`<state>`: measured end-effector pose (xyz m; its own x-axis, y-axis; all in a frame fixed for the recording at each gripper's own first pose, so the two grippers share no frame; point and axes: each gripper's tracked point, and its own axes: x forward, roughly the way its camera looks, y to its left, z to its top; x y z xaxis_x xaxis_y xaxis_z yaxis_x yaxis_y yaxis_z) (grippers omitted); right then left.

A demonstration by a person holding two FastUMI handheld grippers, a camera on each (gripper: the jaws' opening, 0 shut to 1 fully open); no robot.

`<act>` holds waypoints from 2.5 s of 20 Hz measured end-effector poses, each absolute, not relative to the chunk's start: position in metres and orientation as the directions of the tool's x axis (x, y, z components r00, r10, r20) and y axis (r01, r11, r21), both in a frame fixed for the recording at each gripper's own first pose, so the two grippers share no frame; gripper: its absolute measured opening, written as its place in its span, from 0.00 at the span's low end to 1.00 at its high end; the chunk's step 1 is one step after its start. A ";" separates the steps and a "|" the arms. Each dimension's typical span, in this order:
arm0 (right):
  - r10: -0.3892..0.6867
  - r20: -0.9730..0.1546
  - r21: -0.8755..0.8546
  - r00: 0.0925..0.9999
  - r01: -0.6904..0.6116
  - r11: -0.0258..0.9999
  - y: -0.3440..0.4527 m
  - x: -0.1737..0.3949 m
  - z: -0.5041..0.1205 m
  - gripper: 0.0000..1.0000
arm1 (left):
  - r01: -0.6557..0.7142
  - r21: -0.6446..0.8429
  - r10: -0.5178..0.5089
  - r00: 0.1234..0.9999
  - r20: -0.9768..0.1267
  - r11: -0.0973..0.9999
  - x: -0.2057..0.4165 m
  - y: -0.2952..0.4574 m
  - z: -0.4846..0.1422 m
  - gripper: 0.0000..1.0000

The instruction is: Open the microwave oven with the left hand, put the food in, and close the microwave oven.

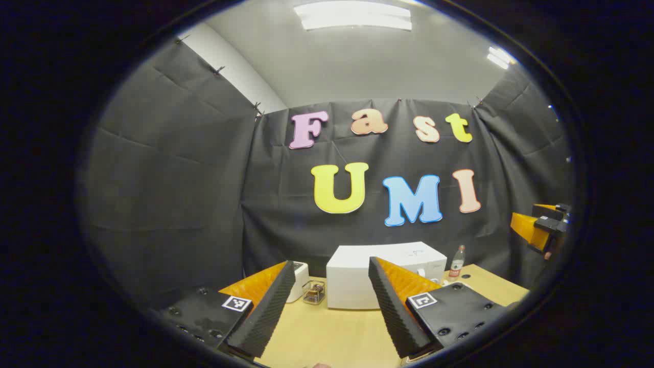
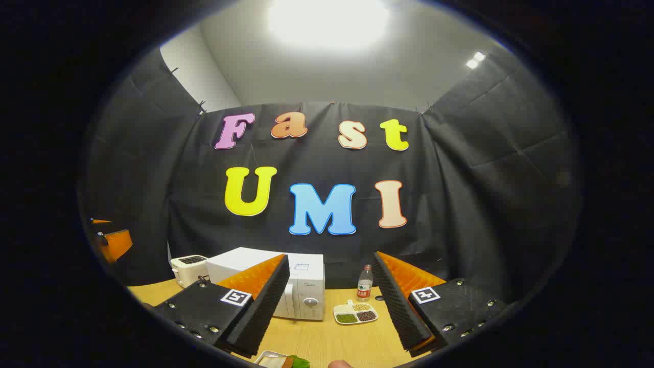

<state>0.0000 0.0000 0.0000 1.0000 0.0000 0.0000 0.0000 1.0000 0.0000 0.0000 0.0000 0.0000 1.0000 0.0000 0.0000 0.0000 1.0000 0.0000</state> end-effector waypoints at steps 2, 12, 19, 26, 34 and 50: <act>0.000 0.004 -0.006 1.000 0.000 1.000 0.000 0.000 0.000 0.98 | -0.002 0.010 0.002 1.000 0.004 1.000 -0.003 0.001 0.001 0.95; 0.010 -0.015 -0.014 1.000 -0.010 1.000 -0.009 -0.014 -0.011 0.98 | -0.001 -0.011 0.001 1.000 0.009 1.000 -0.009 -0.013 -0.001 0.97; 0.025 -0.026 -0.021 0.999 -0.025 0.999 -0.024 -0.023 -0.027 0.98 | 0.002 0.008 -0.002 1.000 0.019 1.000 -0.008 -0.030 -0.004 0.95; 0.044 -0.037 0.027 0.998 -0.043 0.999 -0.029 -0.030 -0.037 0.98 | 0.026 0.018 -0.026 1.000 0.009 1.000 0.017 -0.062 -0.023 0.92; -0.018 -0.049 -0.006 0.999 0.018 1.000 -0.042 -0.029 -0.033 0.98 | 0.158 0.014 -0.158 0.987 -0.006 0.987 0.105 -0.121 -0.046 0.99; -0.398 -0.070 -0.099 0.915 0.391 0.915 -0.087 -0.026 -0.037 0.98 | 0.472 0.013 -0.467 0.876 -0.120 0.881 0.253 -0.277 -0.165 0.92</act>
